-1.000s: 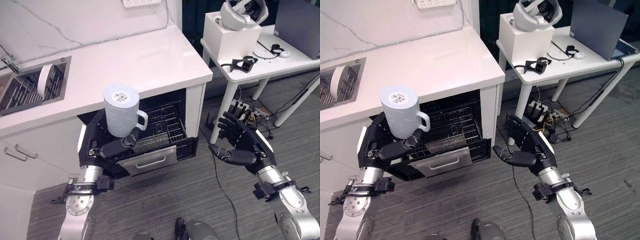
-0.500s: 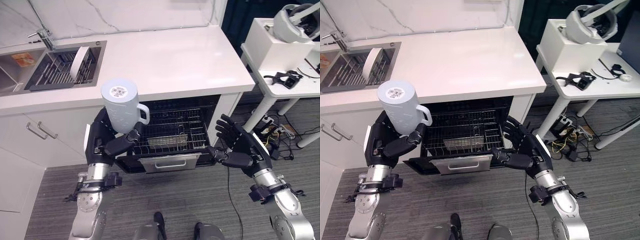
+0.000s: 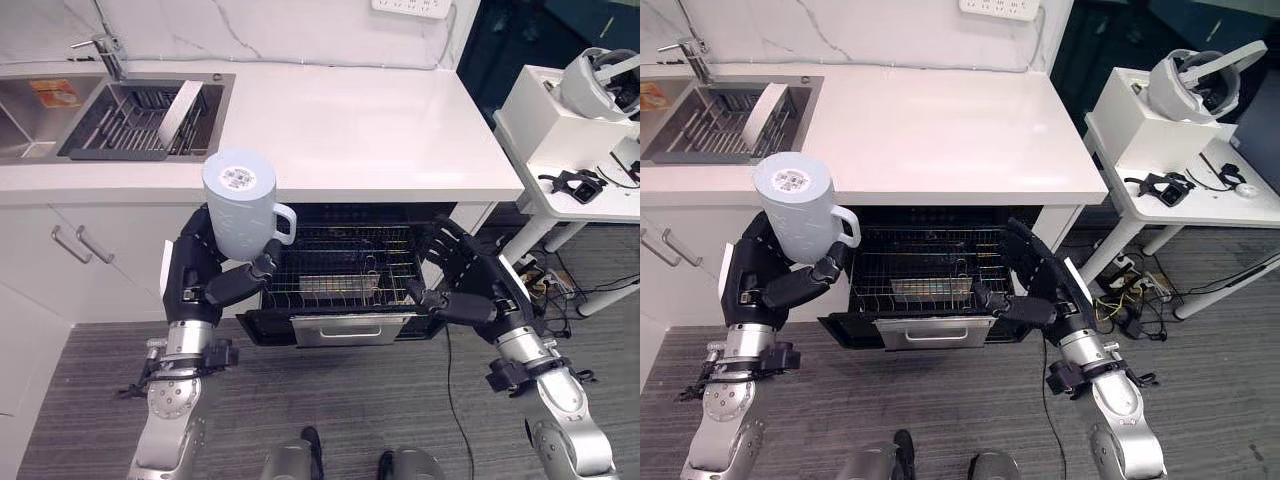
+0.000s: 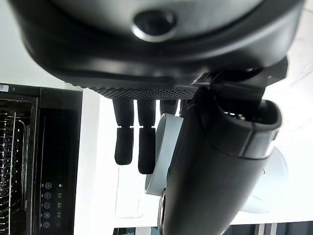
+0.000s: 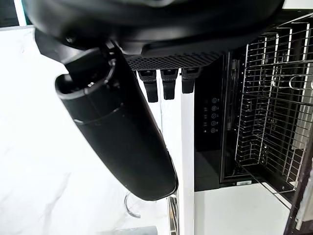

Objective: Place the dishes in the dishwasher.

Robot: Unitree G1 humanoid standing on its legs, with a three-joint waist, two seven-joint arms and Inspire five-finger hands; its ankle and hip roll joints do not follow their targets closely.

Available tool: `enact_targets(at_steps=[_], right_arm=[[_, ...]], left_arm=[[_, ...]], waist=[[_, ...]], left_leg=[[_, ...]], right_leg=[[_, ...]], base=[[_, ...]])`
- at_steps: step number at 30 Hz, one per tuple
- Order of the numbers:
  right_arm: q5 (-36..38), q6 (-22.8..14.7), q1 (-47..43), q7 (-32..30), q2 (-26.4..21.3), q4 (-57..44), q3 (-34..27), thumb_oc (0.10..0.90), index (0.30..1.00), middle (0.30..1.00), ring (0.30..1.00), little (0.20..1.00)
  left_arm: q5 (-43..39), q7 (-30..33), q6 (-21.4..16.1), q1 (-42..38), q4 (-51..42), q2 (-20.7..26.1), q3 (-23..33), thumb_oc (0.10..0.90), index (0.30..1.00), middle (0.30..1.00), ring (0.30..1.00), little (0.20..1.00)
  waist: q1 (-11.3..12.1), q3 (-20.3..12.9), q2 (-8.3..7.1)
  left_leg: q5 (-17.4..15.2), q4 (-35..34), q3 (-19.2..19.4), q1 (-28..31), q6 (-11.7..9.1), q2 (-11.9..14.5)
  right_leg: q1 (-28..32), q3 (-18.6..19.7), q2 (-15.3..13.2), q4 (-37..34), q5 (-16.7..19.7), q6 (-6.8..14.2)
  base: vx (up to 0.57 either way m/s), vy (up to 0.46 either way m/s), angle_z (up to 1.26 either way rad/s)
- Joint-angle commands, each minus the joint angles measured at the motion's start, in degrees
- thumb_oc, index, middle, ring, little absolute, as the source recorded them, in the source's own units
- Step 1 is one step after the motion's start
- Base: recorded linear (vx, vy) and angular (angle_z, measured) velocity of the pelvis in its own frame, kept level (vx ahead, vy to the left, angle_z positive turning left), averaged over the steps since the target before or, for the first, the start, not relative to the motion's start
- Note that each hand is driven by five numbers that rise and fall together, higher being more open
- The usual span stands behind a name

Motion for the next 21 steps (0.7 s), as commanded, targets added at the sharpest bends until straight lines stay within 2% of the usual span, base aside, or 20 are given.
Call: enact_targets(at_steps=[1, 3, 4, 6, 7, 9, 11, 13, 14, 16, 17, 19, 21], right_arm=[[2.40, -9.07, -4.62, 0.73, 0.24, -5.84, -3.58, 0.800, 0.900, 0.900, 0.900, 0.900], [2.02, -7.01, -4.65, 1.81, 0.26, -6.66, -3.60, 0.800, 0.900, 0.900, 0.900, 0.900], [1.86, -6.25, -4.75, 2.33, -0.09, -6.83, -3.46, 0.800, 0.900, 0.900, 0.900, 0.900], [5.21, -4.08, -5.89, 4.60, -1.40, -6.76, -2.47, 0.800, 0.900, 0.900, 0.900, 0.900], [5.28, -3.98, -5.95, 4.73, -1.40, -6.73, -2.46, 0.800, 0.900, 0.900, 0.900, 0.900], [5.10, -0.60, -6.68, 6.26, -2.86, -7.42, -1.80, 0.800, 0.900, 0.900, 0.900, 0.900], [4.74, -0.17, -6.40, 6.19, -3.96, -7.19, -2.03, 0.800, 0.900, 0.900, 0.900, 0.900], [3.90, -0.57, -6.58, 4.73, -4.93, -7.18, -2.17, 0.800, 0.900, 0.900, 0.900, 0.900], [4.04, -1.20, -7.71, 3.83, -5.84, -6.32, -2.04, 0.800, 0.900, 0.900, 0.900, 0.900], [5.24, -0.44, -9.25, 5.53, -5.85, -5.32, -1.49, 0.800, 0.900, 0.900, 0.900, 0.900], [6.01, -0.23, -9.58, 6.43, -6.00, -5.15, -1.48, 0.800, 0.900, 0.900, 0.900, 0.900], [7.25, 0.45, -10.38, 7.17, -5.72, -4.97, -0.96, 0.800, 0.900, 0.900, 0.900, 0.900], [9.76, 1.29, -11.50, 6.72, -4.61, -4.88, 0.14, 0.800, 0.900, 0.900, 0.900, 0.900]], left_arm=[[2.95, -0.65, -6.56, -5.39, -6.21, 3.17, 2.39, 0.400, 0.300, 0.300, 0.300, 0.300], [2.81, -0.30, -6.45, -5.12, -6.57, 3.22, 2.15, 0.400, 0.300, 0.300, 0.300, 0.300], [2.98, 0.29, -6.54, -5.07, -6.67, 3.21, 1.83, 0.400, 0.300, 0.300, 0.300, 0.300], [3.52, 2.19, -7.26, -4.26, -6.67, 3.15, 1.15, 0.400, 0.300, 0.300, 0.300, 0.300], [3.58, 2.27, -7.27, -4.24, -6.66, 3.14, 1.12, 0.400, 0.300, 0.300, 0.300, 0.300], [3.69, 3.02, -6.87, -3.18, -6.58, 2.71, 0.89, 0.400, 0.300, 0.300, 0.300, 0.300], [3.87, 2.26, -7.62, -1.91, -6.41, 2.29, 1.22, 0.400, 0.300, 0.300, 0.300, 0.300], [6.54, 3.10, -8.26, -2.20, -6.18, 2.57, 0.73, 0.400, 0.300, 0.300, 0.300, 0.300], [9.21, 6.04, -8.50, -4.34, -4.53, 2.84, -0.92, 0.400, 0.300, 0.300, 0.300, 0.300], [12.05, 9.50, -8.33, -6.71, -2.39, 3.15, -2.36, 0.400, 0.300, 0.300, 0.300, 0.300], [12.21, 10.12, -8.35, -7.43, -1.50, 3.29, -2.59, 0.400, 0.300, 0.300, 0.300, 0.300], [13.43, 10.95, -8.28, -8.69, -0.20, 3.19, -3.28, 0.400, 0.300, 0.300, 0.300, 0.300], [17.36, 13.39, -8.59, -9.92, 1.17, 3.37, -4.40, 0.400, 0.300, 0.300, 0.300, 0.300]], waist=[[-3.27, -1.63, 0.38], [-3.82, -1.64, 0.39], [-3.75, -1.84, 0.23], [-3.46, -2.46, -0.18], [-3.46, -2.48, -0.19], [-2.62, -3.14, -1.53], [-2.08, -3.16, -1.90], [-2.51, -2.89, -0.80], [-3.25, -2.75, -0.07], [-3.57, -3.25, 0.65], [-3.73, -3.52, 0.82], [-3.82, -3.98, 0.90], [-3.50, -4.79, 0.61]], left_leg=[[-7.88, -2.01, -1.99, 5.95, 1.00, -0.68], [-8.35, -2.01, -1.75, 6.30, 0.86, -0.41], [-8.23, -2.01, -1.32, 6.35, 0.74, -0.26], [-7.42, -2.01, 0.18, 7.17, -0.71, 1.77], [-7.38, -2.01, 0.18, 7.20, -0.80, 1.85], [-6.36, -2.01, -0.56, 8.89, -1.76, 0.94], [-6.01, -2.01, -0.68, 8.90, -2.06, 0.78], [-4.49, -2.01, -0.15, 7.00, -3.11, 3.11], [-4.05, -2.01, 0.16, 6.08, -3.63, 4.63], [-4.81, -2.01, -1.88, 5.71, -3.90, 4.20], [-5.04, -2.01, -1.61, 5.75, -3.96, 4.41], [-5.60, -2.01, -1.00, 6.20, -4.00, 4.79], [-6.78, -2.01, -1.71, 7.22, -3.49, 4.02]], right_leg=[[-1.89, 0.77, -0.60, -2.44, 2.88, 2.91], [-2.88, 2.26, -0.16, -2.44, 2.31, 2.84], [-2.95, 1.61, -0.33, -2.44, 2.09, 2.67], [-2.62, 0.52, -0.20, -2.44, 0.79, 1.38], [-2.58, 0.47, -0.16, -2.44, 0.74, 1.30], [-1.51, 1.16, -0.40, -2.44, -0.09, -0.03], [-0.83, 0.54, -0.87, -2.44, -0.29, -0.32], [-0.35, -1.11, -0.14, -2.44, -0.81, -0.39], [0.31, -2.37, -0.33, -2.44, -1.46, -0.31], [0.54, -2.75, -0.07, -2.44, -1.74, 0.01], [0.63, -3.24, -0.19, -2.44, -1.73, 0.19], [0.98, -4.14, -0.45, -2.44, -1.83, 0.47], [1.72, -3.97, -0.52, -2.44, -1.84, 0.96]], base=[[0.13, -0.430, -0.03], [0.10, -0.360, 0.04], [0.12, -0.445, 0.12], [0.13, -0.485, 0.22], [0.13, -0.464, 0.16], [0.13, -0.382, 0.05], [0.05, -0.169, 0.12], [-0.03, 0.003, 0.31], [-0.01, 0.109, 0.72], [0.00, 0.142, 0.63], [0.00, 0.112, 0.26], [0.04, 0.101, -0.02], [0.09, 0.160, 0.07]])
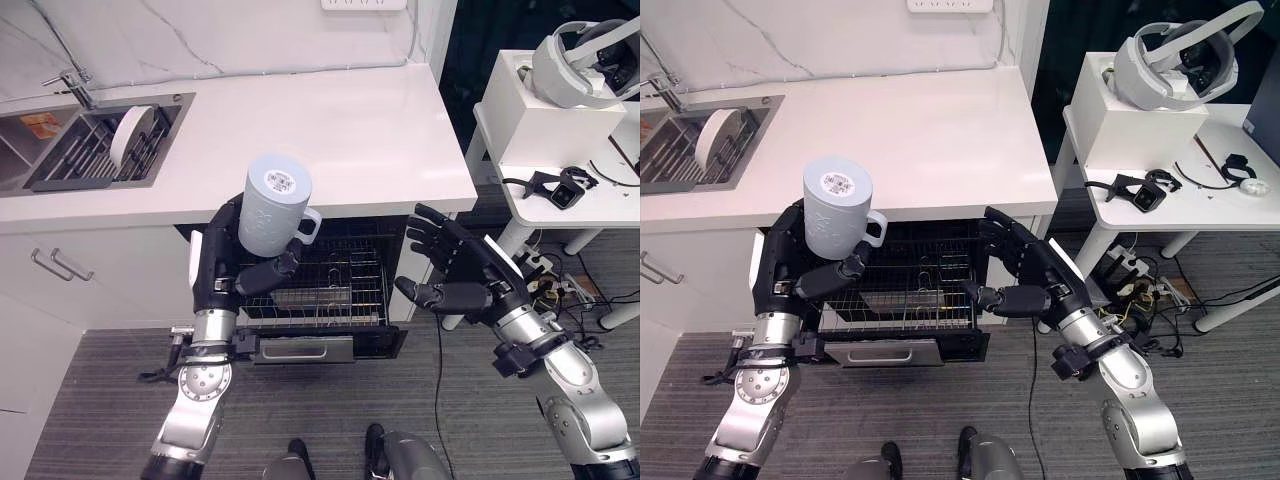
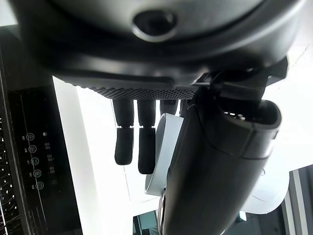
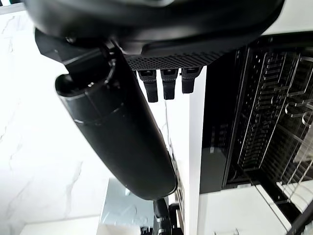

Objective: Place the dishes in the dishwasher.

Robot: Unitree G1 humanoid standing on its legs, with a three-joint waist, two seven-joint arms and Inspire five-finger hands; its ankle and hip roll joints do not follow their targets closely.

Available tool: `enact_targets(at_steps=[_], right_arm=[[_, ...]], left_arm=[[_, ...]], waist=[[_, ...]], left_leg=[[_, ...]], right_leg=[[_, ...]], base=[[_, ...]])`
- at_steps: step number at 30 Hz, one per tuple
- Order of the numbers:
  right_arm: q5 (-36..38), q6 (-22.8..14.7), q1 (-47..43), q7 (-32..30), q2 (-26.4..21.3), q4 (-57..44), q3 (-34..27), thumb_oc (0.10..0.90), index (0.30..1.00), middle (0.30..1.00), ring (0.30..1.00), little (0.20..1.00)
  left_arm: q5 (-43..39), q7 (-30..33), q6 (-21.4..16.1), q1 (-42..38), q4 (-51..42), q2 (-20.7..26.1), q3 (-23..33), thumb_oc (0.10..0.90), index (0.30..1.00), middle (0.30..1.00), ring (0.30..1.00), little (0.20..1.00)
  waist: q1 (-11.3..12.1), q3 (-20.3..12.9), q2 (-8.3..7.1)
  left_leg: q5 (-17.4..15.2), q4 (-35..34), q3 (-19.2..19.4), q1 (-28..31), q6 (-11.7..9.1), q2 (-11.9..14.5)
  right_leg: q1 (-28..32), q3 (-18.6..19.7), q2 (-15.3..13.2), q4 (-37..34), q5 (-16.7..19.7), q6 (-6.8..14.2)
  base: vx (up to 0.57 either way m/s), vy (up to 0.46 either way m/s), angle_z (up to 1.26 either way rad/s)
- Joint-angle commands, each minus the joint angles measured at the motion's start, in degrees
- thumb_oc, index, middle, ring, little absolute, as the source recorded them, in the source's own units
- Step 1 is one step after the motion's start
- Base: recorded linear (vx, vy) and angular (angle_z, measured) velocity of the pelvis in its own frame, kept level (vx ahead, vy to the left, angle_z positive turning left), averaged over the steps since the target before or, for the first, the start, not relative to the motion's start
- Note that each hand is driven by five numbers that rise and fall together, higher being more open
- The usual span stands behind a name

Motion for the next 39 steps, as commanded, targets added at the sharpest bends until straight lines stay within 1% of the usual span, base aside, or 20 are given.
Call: enact_targets(at_steps=[1, 2, 3, 5, 10, 15, 18, 22, 25, 29, 33, 35, 36, 37, 39], right_arm=[[7.04, -3.42, -4.66, 1.30, 2.81, -4.81, -0.45, 0.800, 0.900, 0.900, 0.900, 0.900], [7.42, -2.12, -5.30, 3.16, 3.29, -5.51, 0.09, 0.800, 0.900, 0.900, 0.900, 0.900], [8.08, -1.31, -5.62, 4.41, 2.86, -6.26, 0.43, 0.800, 0.900, 0.900, 0.900, 0.900], [10.48, -0.38, -6.96, 5.05, 2.40, -6.32, 1.31, 0.800, 0.900, 0.900, 0.900, 0.900], [12.92, 0.57, -8.99, 4.49, 2.87, -5.29, 3.07, 0.800, 0.900, 0.900, 0.900, 0.900], [14.10, 1.33, -10.11, 4.21, 3.38, -5.22, 4.38, 0.800, 0.900, 0.900, 0.900, 0.900], [13.75, 0.93, -10.84, 3.44, 3.67, -4.56, 4.76, 0.800, 0.900, 0.900, 0.900, 0.900], [11.04, -0.44, -11.85, 1.64, 3.57, -3.76, 5.08, 0.800, 0.900, 0.900, 0.900, 0.900], [11.51, -0.75, -12.27, 0.63, 3.67, -3.51, 4.93, 0.800, 0.900, 0.900, 0.900, 0.900], [13.06, -0.24, -12.68, -1.04, 4.02, -3.33, 4.90, 0.800, 0.900, 0.900, 0.900, 0.900], [15.64, 0.52, -12.68, -3.03, 4.88, -3.08, 5.12, 0.800, 0.900, 0.900, 0.900, 0.900], [16.60, -0.09, -12.64, -4.42, 5.68, -3.07, 5.54, 0.800, 0.900, 0.900, 0.900, 0.900], [17.08, -0.51, -12.74, -4.85, 6.06, -3.09, 5.84, 0.800, 0.900, 0.900, 0.900, 0.900], [18.21, -1.29, -13.15, -5.88, 6.71, -3.27, 6.39, 0.800, 0.900, 0.900, 0.900, 0.900], [20.12, -2.25, -13.12, -8.16, 8.55, -4.53, 7.24, 0.800, 0.900, 0.900, 0.900, 0.900]], left_arm=[[6.22, 5.42, -8.37, -4.05, -4.64, 3.77, 1.85, 0.400, 0.300, 0.300, 0.300, 0.300], [10.16, 7.05, -8.90, -4.23, -4.17, 4.32, 1.57, 0.400, 0.300, 0.300, 0.300, 0.300], [10.91, 7.29, -8.72, -4.73, -3.90, 4.85, 1.02, 0.400, 0.300, 0.300, 0.300, 0.300], [12.59, 7.84, -9.63, -5.72, -2.63, 5.11, -0.60, 0.400, 0.300, 0.300, 0.300, 0.300], [13.49, 7.15, -12.41, -6.73, -1.74, 4.96, -3.28, 0.400, 0.300, 0.300, 0.300, 0.300], [13.53, 6.48, -13.04, -7.07, -0.91, 4.76, -5.41, 0.400, 0.300, 0.300, 0.300, 0.300], [14.23, 6.78, -13.65, -7.36, -0.32, 4.62, -6.59, 0.400, 0.300, 0.300, 0.300, 0.300], [15.05, 7.61, -14.42, -7.84, -0.06, 4.58, -7.62, 0.400, 0.300, 0.300, 0.300, 0.300], [15.83, 7.98, -15.14, -7.94, -0.46, 4.55, -7.97, 0.400, 0.300, 0.300, 0.300, 0.300], [17.64, 10.55, -16.46, -8.06, -1.03, 4.58, -8.29, 0.400, 0.300, 0.300, 0.300, 0.300], [20.04, 13.72, -16.20, -7.52, -1.65, 4.43, -8.38, 0.400, 0.300, 0.300, 0.300, 0.300], [21.65, 17.00, -15.15, -7.54, -1.47, 4.25, -8.58, 0.400, 0.300, 0.300, 0.300, 0.300], [23.39, 19.64, -14.95, -7.34, -1.40, 4.14, -8.53, 0.400, 0.300, 0.300, 0.300, 0.300], [25.62, 23.47, -13.93, -7.79, -1.03, 3.78, -8.92, 0.400, 0.300, 0.300, 0.300, 0.300], [27.08, 27.73, -11.13, -7.69, -0.47, 3.05, -9.23, 0.400, 0.300, 0.300, 0.300, 0.300]], waist=[[0.22, -5.42, -1.44], [0.76, -5.92, -1.70], [0.91, -6.14, -1.89], [1.28, -6.51, -2.21], [1.97, -7.02, -2.54], [2.26, -7.45, -2.79], [2.39, -7.62, -2.91], [2.57, -7.72, -2.89], [2.68, -7.77, -2.83], [2.79, -7.76, -2.75], [2.93, -7.70, -2.66], [2.95, -7.62, -2.66], [2.97, -7.57, -2.64], [2.93, -7.47, -2.66], [2.86, -7.41, -2.59]], left_leg=[[-9.06, -0.29, -0.06, 3.82, 2.30, -1.99], [-9.65, -0.29, 0.95, 4.60, 2.73, -1.98], [-9.93, -0.29, 1.17, 4.78, 2.94, -2.00], [-10.45, -0.29, 1.09, 4.89, 3.24, -2.30], [-10.82, -0.29, 1.43, 5.42, 3.58, -2.33], [-10.99, -0.29, 2.33, 5.88, 3.56, -1.93], [-11.09, -0.29, 2.66, 6.16, 3.51, -1.72], [-11.13, -0.29, 2.93, 6.40, 3.45, -1.55], [-11.29, -0.29, 2.93, 6.55, 3.46, -1.53], [-11.45, -0.29, 2.78, 6.67, 3.51, -1.68], [-11.54, -0.29, 2.89, 6.93, 3.59, -1.74], [-11.52, -0.29, 2.93, 6.95, 3.61, -1.72], [-11.52, -0.29, 2.95, 6.97, 3.59, -1.69], [-11.62, -0.29, 2.97, 7.04, 3.65, -1.70], [-11.62, -0.29, 3.06, 7.10, 3.65, -1.71]], right_leg=[[6.53, 1.94, -3.02, -6.66, -3.91, 9.16], [7.23, 1.18, -3.53, -6.66, -3.83, 9.56], [7.43, 1.00, -3.70, -6.66, -3.72, 9.76], [7.51, 1.01, -3.75, -6.66, -3.60, 10.08], [8.04, 1.25, -3.64, -6.66, -3.76, 10.02], [8.45, 0.86, -3.74, -6.66, -3.90, 9.98], [8.70, 0.63, -3.76, -6.66, -4.04, 9.90], [8.95, 0.27, -4.00, -6.66, -4.07, 9.90], [9.13, 0.14, -4.11, -6.66, -4.12, 9.97], [9.20, 0.02, -4.25, -6.66, -4.10, 9.94], [9.44, -0.07, -4.34, -6.66, -4.08, 9.93], [9.48, -0.14, -4.39, -6.66, -4.08, 9.93], [9.48, -0.23, -4.44, -6.66, -4.06, 9.92], [9.53, -0.33, -4.48, -6.66, -4.08, 9.92], [9.61, -0.46, -4.55, -6.66, -4.15, 9.84]], base=[[0.12, 0.201, 0.18], [0.11, 0.177, 0.17], [0.07, 0.121, 0.10], [0.03, 0.041, 0.06], [0.02, 0.007, 0.01], [0.03, -0.015, -0.07], [0.01, -0.008, -0.02], [0.00, 0.000, 0.00], [0.00, 0.000, 0.00], [0.00, 0.000, 0.00], [0.00, 0.000, 0.00], [0.00, 0.000, 0.00], [0.00, 0.000, 0.00], [0.00, 0.000, 0.00], [0.00, 0.000, 0.00]])
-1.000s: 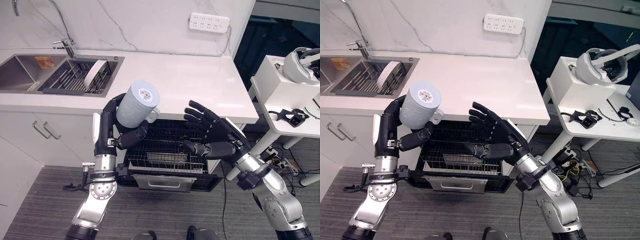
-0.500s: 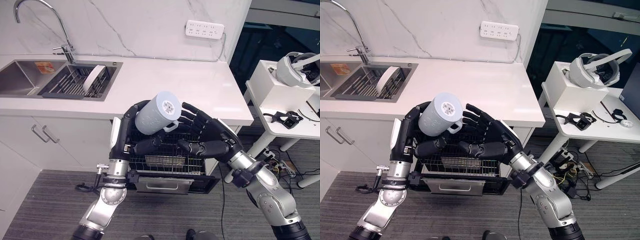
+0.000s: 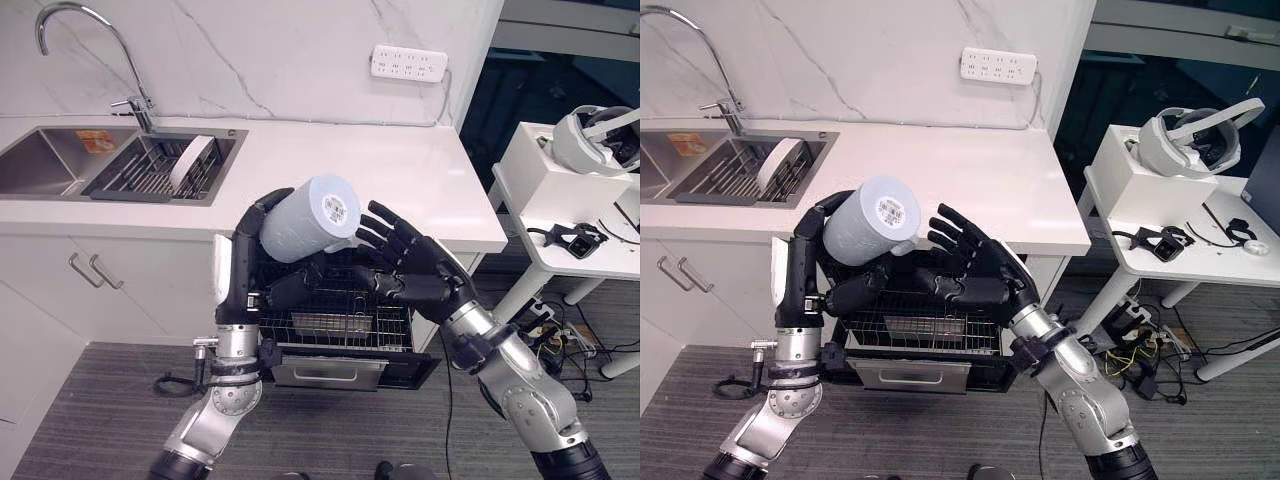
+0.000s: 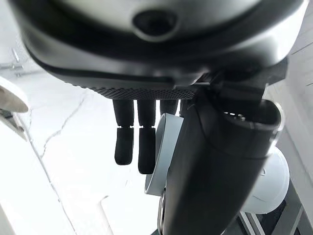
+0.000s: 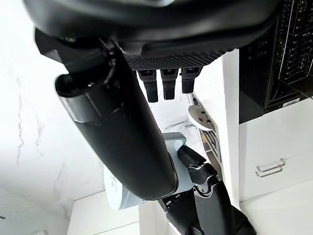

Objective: Place the dishes in the dishwasher.

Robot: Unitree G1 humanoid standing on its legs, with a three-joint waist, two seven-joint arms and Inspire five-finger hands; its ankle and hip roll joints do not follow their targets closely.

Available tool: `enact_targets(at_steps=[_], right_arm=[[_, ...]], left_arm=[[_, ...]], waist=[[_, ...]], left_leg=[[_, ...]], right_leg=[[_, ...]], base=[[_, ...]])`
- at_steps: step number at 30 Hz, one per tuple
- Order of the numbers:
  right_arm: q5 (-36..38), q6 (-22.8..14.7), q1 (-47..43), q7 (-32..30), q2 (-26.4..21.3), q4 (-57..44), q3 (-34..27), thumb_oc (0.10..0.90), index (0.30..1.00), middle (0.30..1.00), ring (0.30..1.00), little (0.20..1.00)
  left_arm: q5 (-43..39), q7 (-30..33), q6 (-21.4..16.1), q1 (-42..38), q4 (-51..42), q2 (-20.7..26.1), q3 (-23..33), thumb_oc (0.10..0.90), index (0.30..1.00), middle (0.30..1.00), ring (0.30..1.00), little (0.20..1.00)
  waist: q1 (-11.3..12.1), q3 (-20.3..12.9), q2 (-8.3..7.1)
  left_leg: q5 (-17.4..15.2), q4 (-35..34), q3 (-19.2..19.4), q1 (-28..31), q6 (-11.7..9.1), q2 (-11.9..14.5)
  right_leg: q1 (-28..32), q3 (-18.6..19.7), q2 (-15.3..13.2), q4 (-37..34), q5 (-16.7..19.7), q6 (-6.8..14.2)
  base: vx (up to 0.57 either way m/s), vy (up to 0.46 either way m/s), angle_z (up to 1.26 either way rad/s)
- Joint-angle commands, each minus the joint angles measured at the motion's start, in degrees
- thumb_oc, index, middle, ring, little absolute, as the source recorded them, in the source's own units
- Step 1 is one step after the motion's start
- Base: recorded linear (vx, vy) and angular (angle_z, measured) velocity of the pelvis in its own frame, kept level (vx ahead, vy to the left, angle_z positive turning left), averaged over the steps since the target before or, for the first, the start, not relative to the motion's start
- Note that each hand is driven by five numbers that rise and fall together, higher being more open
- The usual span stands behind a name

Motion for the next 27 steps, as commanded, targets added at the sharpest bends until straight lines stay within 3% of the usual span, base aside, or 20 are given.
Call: enact_targets(at_steps=[1, 7, 17, 20, 27], right_arm=[[4.83, -7.83, -6.71, -0.67, 2.36, -4.61, -2.29, 0.800, 0.900, 0.900, 0.900, 0.900], [4.10, -7.26, -8.57, 0.11, 2.40, -5.87, -0.58, 0.800, 0.900, 0.900, 0.900, 0.900], [-1.55, -8.52, -11.51, 0.50, 1.71, -6.61, 0.94, 0.800, 0.900, 0.900, 0.900, 0.900], [-2.61, -6.11, -12.84, 0.50, 0.99, -6.48, 1.85, 0.800, 0.900, 0.900, 0.900, 0.900], [-4.53, -4.51, -14.04, -0.35, 0.57, -5.14, 2.80, 0.800, 0.900, 0.900, 0.900, 0.900]], left_arm=[[1.66, 6.55, -1.12, -7.15, -3.31, -0.02, 0.24, 0.400, 0.300, 0.300, 0.300, 0.300], [1.75, 6.42, 1.42, -7.36, -1.20, -0.53, -1.35, 0.400, 0.300, 0.300, 0.300, 0.300], [1.75, 4.27, 1.10, -7.73, 0.45, -0.22, -3.18, 0.400, 0.300, 0.300, 0.300, 0.300], [2.29, 3.65, 0.69, -8.08, 0.99, 0.03, -4.03, 0.400, 0.300, 0.300, 0.300, 0.300], [5.31, 3.16, -0.25, -9.07, 0.55, 0.73, -5.28, 0.400, 0.300, 0.300, 0.300, 0.300]], waist=[[0.55, -1.79, -0.55], [0.71, -1.60, -0.77], [1.03, -1.66, -0.81], [1.23, -1.49, -0.91], [1.38, -1.45, -1.12]], left_leg=[[-9.51, 0.62, 1.29, 3.33, 0.32, 2.52], [-9.65, 0.62, 1.67, 3.61, 0.53, 2.47], [-9.80, 0.62, 1.76, 3.76, 0.70, 2.25], [-9.82, 0.62, 1.78, 3.71, 0.76, 2.23], [-9.98, 0.62, 1.52, 3.73, 0.89, 2.07]], right_leg=[[3.59, -1.43, -0.92, -0.97, -7.37, 5.46], [3.76, -1.43, -0.93, -0.97, -7.40, 5.48], [3.76, -1.23, -1.03, -0.97, -7.32, 5.61], [3.64, -1.33, -1.17, -0.97, -7.15, 5.79], [3.65, -1.05, -1.13, -0.97, -7.18, 5.86]], base=[[0.00, 0.000, 0.00], [0.00, 0.000, 0.00], [0.00, 0.000, 0.00], [0.00, 0.000, 0.00], [0.00, 0.000, 0.00]])
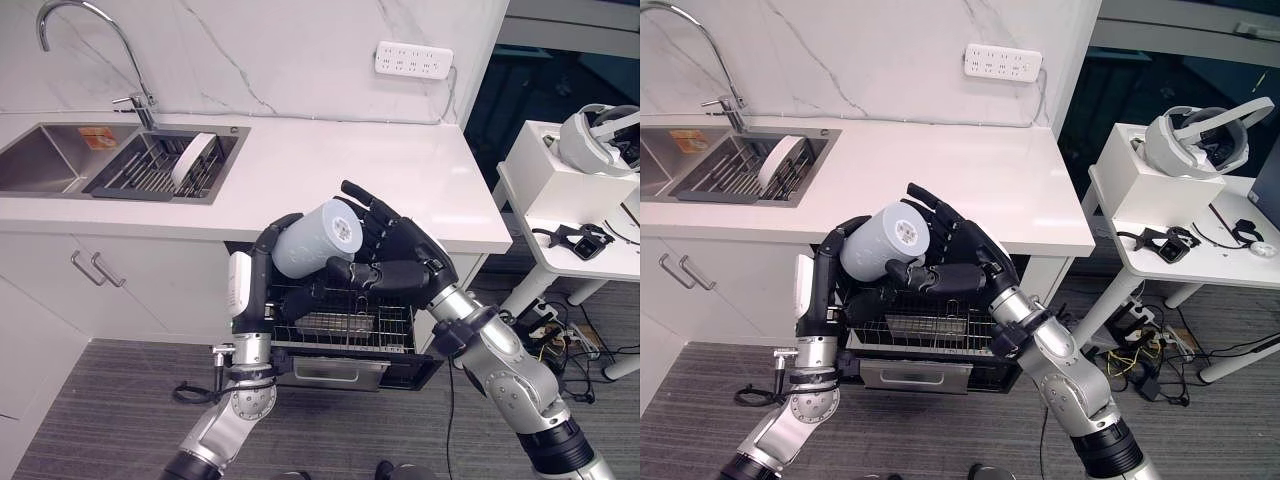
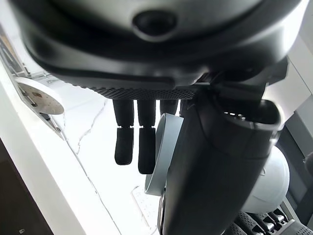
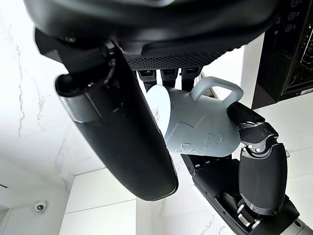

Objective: Place the dishes in the dishwasher.

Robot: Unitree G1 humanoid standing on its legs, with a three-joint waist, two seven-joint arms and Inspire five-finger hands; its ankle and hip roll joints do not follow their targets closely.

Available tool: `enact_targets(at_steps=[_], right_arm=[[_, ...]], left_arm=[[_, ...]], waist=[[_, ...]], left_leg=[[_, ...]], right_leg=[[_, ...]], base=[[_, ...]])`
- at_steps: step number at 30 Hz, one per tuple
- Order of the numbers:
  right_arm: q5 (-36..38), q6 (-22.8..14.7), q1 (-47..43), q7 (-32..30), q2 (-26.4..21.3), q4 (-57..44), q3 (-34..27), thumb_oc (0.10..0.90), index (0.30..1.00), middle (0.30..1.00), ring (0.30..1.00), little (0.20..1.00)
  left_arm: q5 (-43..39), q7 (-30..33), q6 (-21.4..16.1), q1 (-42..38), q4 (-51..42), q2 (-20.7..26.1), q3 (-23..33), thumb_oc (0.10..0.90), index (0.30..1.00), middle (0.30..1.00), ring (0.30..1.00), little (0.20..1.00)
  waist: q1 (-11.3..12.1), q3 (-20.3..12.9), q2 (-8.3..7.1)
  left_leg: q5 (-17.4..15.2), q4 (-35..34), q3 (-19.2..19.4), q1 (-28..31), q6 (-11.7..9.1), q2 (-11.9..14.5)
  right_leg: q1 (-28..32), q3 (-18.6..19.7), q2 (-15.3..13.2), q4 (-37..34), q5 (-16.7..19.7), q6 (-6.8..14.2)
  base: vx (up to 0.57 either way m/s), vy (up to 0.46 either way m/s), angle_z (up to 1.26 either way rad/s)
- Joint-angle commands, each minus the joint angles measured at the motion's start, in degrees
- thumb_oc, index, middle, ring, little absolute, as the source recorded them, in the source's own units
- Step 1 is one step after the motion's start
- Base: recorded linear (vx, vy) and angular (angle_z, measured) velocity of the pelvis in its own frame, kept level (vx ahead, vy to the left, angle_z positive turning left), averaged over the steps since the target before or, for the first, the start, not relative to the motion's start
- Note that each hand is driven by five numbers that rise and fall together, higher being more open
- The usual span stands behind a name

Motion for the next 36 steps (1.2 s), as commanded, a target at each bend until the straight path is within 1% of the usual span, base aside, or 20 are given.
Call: enact_targets(at_steps=[1, 7, 11, 17, 18, 21, 27, 34, 36], right_arm=[[-0.76, -3.91, -7.17, 0.58, 1.65, -4.89, -1.48, 0.800, 0.900, 0.900, 0.900, 0.900], [-1.71, -3.78, -7.72, 0.08, 1.62, -4.22, -0.93, 0.800, 0.900, 0.900, 0.900, 0.900], [-1.96, -3.30, -8.17, -0.79, 1.87, -4.27, -0.71, 0.800, 0.900, 0.900, 0.900, 0.900], [-2.09, -3.14, -8.43, -1.33, 1.97, -4.20, -0.49, 0.800, 0.900, 0.900, 0.900, 0.900], [-2.02, -3.41, -8.61, -1.41, 1.90, -3.87, -0.33, 0.800, 0.900, 0.900, 0.900, 0.900], [-2.11, -3.09, -8.49, -1.29, 1.87, -3.90, -0.36, 0.800, 0.900, 0.900, 0.900, 0.900], [-2.79, -3.06, -8.64, -0.76, 1.84, -3.73, 0.06, 0.800, 0.900, 0.900, 0.900, 0.900], [-2.74, -2.39, -8.84, -1.03, 1.23, -3.72, 0.09, 0.800, 0.900, 0.900, 0.900, 0.900], [-2.68, -2.12, -8.90, -0.87, 1.09, -3.54, 0.11, 0.800, 0.900, 0.900, 0.900, 0.900]], left_arm=[[3.25, 1.28, -5.42, -8.26, -5.31, 2.06, -0.48, 0.400, 0.300, 0.300, 0.300, 0.300], [3.69, 1.44, -6.02, -8.74, -5.82, 2.17, -0.82, 0.400, 0.300, 0.300, 0.300, 0.300], [4.03, 1.38, -5.11, -8.98, -6.68, 2.31, -1.26, 0.400, 0.300, 0.300, 0.300, 0.300], [4.57, 1.25, -5.31, -9.24, -6.73, 2.24, -1.62, 0.400, 0.300, 0.300, 0.300, 0.300], [5.15, 1.49, -6.14, -9.19, -6.40, 2.38, -2.05, 0.400, 0.300, 0.300, 0.300, 0.300], [5.26, 1.78, -6.27, -9.01, -6.35, 2.32, -2.28, 0.400, 0.300, 0.300, 0.300, 0.300], [8.03, 3.25, -7.07, -9.59, -5.73, 2.44, -2.89, 0.400, 0.300, 0.300, 0.300, 0.300], [8.69, 3.39, -6.71, -9.61, -6.17, 2.84, -3.00, 0.400, 0.300, 0.300, 0.300, 0.300], [8.91, 3.39, -7.10, -9.71, -6.17, 3.03, -2.92, 0.400, 0.300, 0.300, 0.300, 0.300]], waist=[[1.20, -1.39, -1.19], [1.33, -1.31, -1.25], [1.40, -1.23, -1.25], [1.43, -1.19, -1.41], [1.48, -1.06, -1.48], [1.44, -1.11, -1.52], [1.42, -0.97, -1.71], [1.53, -0.70, -1.94], [1.58, -0.61, -2.03]], left_leg=[[-10.10, 1.43, 1.49, 3.62, 0.99, 2.18], [-10.09, 1.43, 1.44, 3.58, 1.06, 2.21], [-10.11, 1.43, 1.34, 3.58, 1.08, 2.18], [-10.05, 1.43, 1.41, 3.48, 1.11, 2.27], [-10.15, 1.43, 1.40, 3.56, 1.15, 2.26], [-10.18, 1.43, 1.43, 3.61, 1.18, 2.25], [-10.18, 1.43, 1.57, 3.59, 1.25, 2.36], [-10.06, 1.43, 1.46, 3.47, 1.37, 2.37], [-10.10, 1.43, 1.36, 3.44, 1.39, 2.37]], right_leg=[[3.61, -0.95, -1.13, -0.82, -7.09, 5.80], [3.59, -1.02, -1.13, -0.82, -7.03, 5.82], [3.59, -1.09, -1.15, -0.82, -7.01, 5.84], [3.53, -1.02, -1.14, -0.82, -6.97, 5.86], [3.59, -1.11, -1.15, -0.82, -6.93, 5.92], [3.57, -1.05, -1.16, -0.82, -6.90, 5.94], [3.56, -1.22, -1.20, -0.82, -6.74, 6.07], [3.45, -1.07, -1.11, -0.82, -6.60, 6.09], [3.43, -0.98, -1.02, -0.82, -6.58, 6.14]], base=[[0.00, 0.000, 0.00], [0.00, 0.000, 0.00], [0.00, 0.000, 0.00], [0.00, 0.000, 0.00], [0.00, 0.000, 0.00], [0.00, 0.000, 0.00], [0.00, 0.000, 0.00], [0.00, 0.000, 0.00], [0.00, 0.000, 0.00]])
